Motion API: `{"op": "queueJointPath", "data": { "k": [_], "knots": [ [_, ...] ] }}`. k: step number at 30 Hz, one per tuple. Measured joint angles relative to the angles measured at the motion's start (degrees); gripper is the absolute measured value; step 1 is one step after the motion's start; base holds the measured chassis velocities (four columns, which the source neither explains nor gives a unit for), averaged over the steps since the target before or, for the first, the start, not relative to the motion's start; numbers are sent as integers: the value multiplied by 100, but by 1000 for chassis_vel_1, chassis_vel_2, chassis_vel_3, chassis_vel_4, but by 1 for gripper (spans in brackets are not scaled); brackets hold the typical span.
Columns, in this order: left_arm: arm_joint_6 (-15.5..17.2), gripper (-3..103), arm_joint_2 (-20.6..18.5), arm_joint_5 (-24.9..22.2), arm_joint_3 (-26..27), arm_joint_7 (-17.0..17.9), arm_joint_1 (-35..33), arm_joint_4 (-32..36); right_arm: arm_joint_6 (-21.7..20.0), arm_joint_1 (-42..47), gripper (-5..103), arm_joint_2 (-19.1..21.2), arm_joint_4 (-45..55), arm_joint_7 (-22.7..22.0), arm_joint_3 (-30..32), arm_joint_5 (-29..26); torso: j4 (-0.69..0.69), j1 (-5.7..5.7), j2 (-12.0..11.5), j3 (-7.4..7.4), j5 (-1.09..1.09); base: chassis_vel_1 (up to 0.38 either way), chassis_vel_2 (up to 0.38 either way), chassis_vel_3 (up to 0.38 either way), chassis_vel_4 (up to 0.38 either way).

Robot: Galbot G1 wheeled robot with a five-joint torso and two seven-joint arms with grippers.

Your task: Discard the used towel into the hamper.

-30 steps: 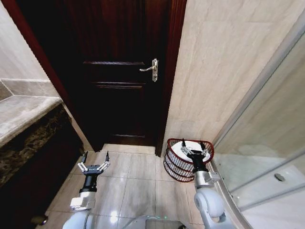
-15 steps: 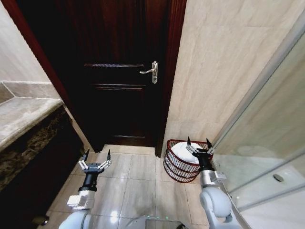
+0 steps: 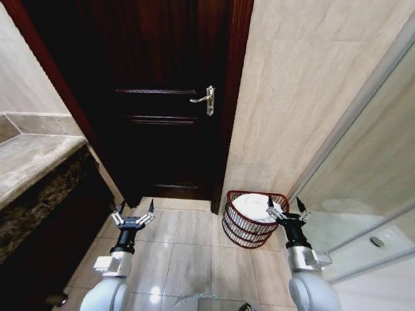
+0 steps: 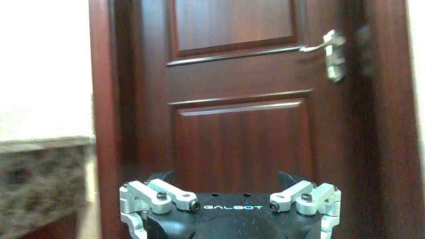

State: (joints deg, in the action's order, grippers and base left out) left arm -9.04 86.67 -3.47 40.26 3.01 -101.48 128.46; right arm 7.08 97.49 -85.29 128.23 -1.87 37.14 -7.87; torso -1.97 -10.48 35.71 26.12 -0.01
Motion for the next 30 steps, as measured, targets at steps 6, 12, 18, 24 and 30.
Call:
{"op": "queueJointPath", "data": {
  "k": [6,12,18,24,30],
  "knots": [
    [302,100,6,313,-338,765,27,283,0,-49,100,-133,109,14,-52,250,0,-22,56,33,1,0,0,0,0],
    [309,100,-151,344,-436,660,25,355,4,-15,100,-216,200,26,-116,363,0,-41,104,61,1,0,0,0,0],
    [344,100,-110,317,-440,634,49,400,3,-32,100,-238,245,34,-132,371,0,-66,158,92,0,0,0,0,0],
    [535,100,-108,315,-495,632,83,592,-5,-70,100,-196,270,40,-110,346,0,-131,310,179,1,0,0,0,0],
    [589,100,-105,324,-527,626,55,632,7,-62,100,-182,247,40,-90,311,0,-188,450,261,0,0,0,0,0]
  ]
}}
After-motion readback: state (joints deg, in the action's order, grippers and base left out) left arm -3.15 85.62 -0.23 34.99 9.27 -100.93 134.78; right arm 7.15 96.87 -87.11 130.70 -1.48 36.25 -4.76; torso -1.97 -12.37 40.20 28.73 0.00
